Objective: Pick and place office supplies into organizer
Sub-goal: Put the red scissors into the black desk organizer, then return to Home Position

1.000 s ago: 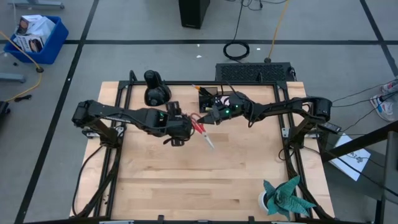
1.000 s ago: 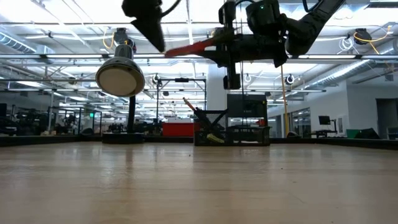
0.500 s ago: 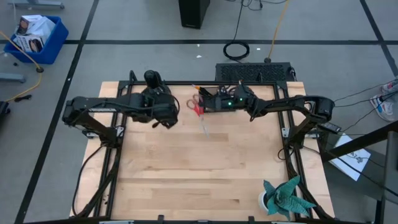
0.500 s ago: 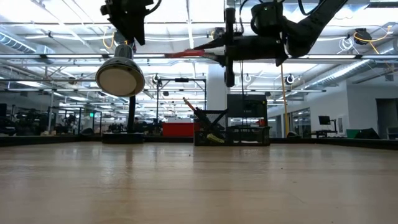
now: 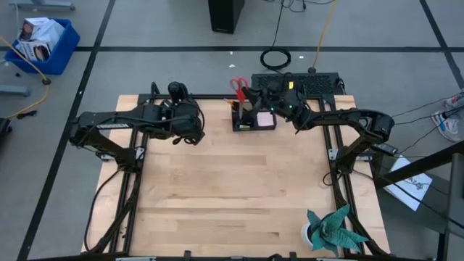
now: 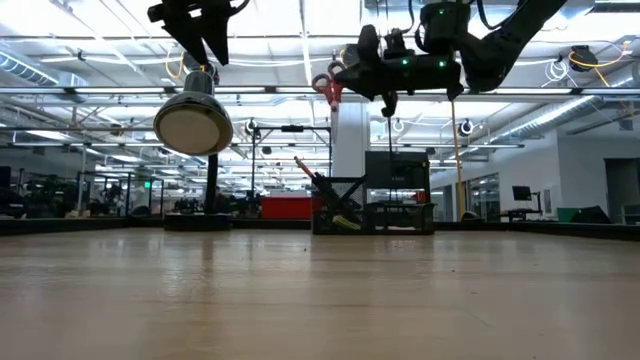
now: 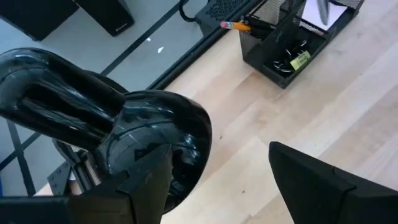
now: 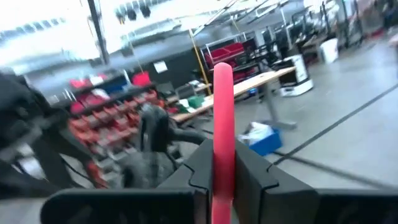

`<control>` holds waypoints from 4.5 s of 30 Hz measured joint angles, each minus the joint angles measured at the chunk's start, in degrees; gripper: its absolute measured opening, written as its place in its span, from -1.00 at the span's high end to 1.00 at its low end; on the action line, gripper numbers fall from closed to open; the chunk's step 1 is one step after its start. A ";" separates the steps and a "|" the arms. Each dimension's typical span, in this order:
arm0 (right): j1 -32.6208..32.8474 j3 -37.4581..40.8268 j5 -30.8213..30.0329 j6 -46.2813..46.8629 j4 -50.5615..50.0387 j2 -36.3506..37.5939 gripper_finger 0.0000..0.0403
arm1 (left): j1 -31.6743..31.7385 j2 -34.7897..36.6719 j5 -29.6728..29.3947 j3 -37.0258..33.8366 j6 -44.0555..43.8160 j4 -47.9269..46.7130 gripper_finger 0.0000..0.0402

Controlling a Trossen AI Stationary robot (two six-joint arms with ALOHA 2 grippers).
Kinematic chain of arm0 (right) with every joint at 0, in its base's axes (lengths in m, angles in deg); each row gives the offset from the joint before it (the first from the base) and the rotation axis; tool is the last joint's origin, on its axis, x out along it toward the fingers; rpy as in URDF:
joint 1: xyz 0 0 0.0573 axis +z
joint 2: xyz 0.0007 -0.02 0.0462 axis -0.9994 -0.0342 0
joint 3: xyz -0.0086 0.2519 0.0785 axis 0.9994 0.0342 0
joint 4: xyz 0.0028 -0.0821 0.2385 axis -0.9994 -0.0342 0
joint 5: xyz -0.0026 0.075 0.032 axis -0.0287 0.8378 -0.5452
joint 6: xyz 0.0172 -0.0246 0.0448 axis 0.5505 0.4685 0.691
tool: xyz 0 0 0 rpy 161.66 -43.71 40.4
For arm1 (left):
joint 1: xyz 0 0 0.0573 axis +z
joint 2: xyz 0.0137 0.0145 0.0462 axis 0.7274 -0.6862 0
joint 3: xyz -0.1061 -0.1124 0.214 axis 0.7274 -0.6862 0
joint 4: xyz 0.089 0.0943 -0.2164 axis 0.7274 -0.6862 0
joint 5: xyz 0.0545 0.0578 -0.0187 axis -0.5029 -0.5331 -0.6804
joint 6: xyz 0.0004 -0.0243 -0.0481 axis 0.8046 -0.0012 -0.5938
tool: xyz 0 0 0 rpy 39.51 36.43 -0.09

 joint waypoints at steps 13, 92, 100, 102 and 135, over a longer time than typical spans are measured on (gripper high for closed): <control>-2.36 0.02 -9.32 -16.34 -0.62 -0.05 0.86 | -0.04 -0.08 0.28 0.02 -0.67 0.04 -0.36; 21.19 12.85 -4.48 -3.72 -22.50 20.84 0.16 | 5.51 -0.11 47.31 -35.07 15.28 103.20 -0.36; 24.54 30.69 -4.42 0.73 -8.94 32.62 0.16 | 7.66 4.60 62.01 -47.87 12.94 106.14 -0.36; 24.87 34.36 -4.33 -1.09 -7.76 35.58 0.16 | 5.98 5.40 58.54 -50.19 15.64 109.87 -0.36; 25.22 48.55 -2.67 -10.36 -16.07 59.82 0.14 | 2.75 37.87 44.28 -79.89 29.50 116.13 -0.36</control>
